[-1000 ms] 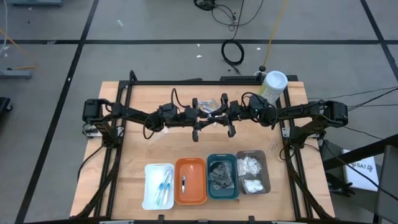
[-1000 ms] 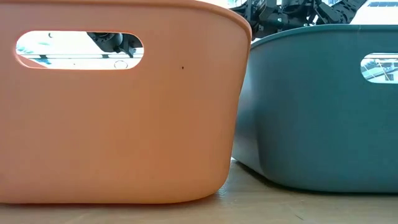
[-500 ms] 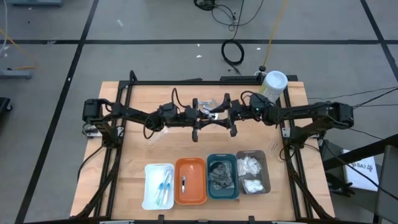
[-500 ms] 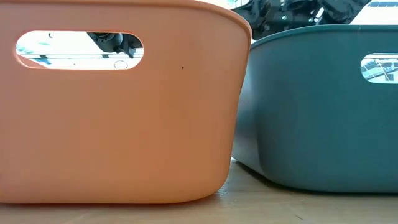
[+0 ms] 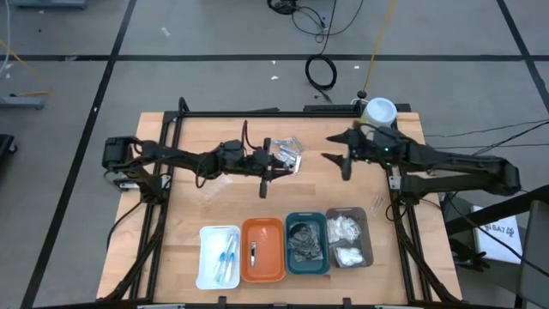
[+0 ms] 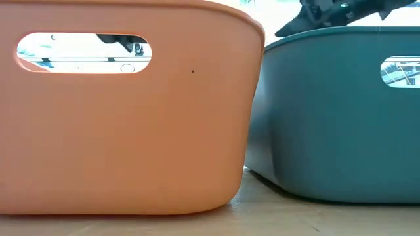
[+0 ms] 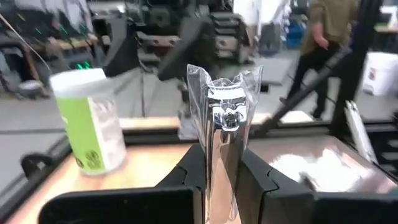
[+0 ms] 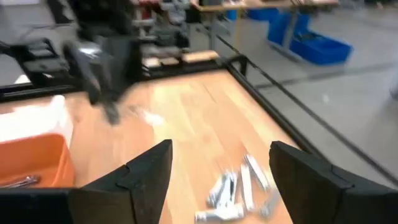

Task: Pick & Place Travel size toiletries
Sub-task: Put the silver nail cutter into the orange bin

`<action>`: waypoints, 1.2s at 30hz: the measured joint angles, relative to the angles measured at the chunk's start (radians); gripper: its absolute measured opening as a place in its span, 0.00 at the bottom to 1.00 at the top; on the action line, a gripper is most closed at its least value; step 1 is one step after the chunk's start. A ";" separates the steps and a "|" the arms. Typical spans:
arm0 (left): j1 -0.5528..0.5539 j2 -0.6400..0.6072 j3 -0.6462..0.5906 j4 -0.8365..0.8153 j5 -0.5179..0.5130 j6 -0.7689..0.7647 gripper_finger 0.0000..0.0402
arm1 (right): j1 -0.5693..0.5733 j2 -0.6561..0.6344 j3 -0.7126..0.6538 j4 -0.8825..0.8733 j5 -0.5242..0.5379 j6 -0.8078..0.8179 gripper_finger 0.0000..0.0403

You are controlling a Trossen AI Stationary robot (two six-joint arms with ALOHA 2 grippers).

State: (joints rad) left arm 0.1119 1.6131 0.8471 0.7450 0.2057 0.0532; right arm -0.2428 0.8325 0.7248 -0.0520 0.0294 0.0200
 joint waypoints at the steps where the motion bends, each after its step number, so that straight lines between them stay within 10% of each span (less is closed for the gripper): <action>1: -0.004 -0.015 0.000 -0.035 0.009 0.000 0.09 | 0.000 -0.027 -0.007 -0.038 0.017 0.020 0.63; 10: -0.092 -0.159 0.000 -0.530 0.328 -0.271 0.10 | 0.002 -0.225 -0.223 -0.022 0.108 0.141 0.60; 16: -0.248 -0.173 0.000 -0.776 0.239 -0.382 0.09 | 0.002 -0.272 -0.321 0.177 0.101 0.120 0.60; 36: -0.385 -0.031 -0.001 -0.594 0.144 -0.657 0.26 | 0.003 -0.270 -0.363 0.268 0.044 0.117 0.60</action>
State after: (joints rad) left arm -0.2735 1.5822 0.8463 0.1506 0.3494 -0.6041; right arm -0.2401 0.5629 0.3618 0.2163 0.0731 0.1375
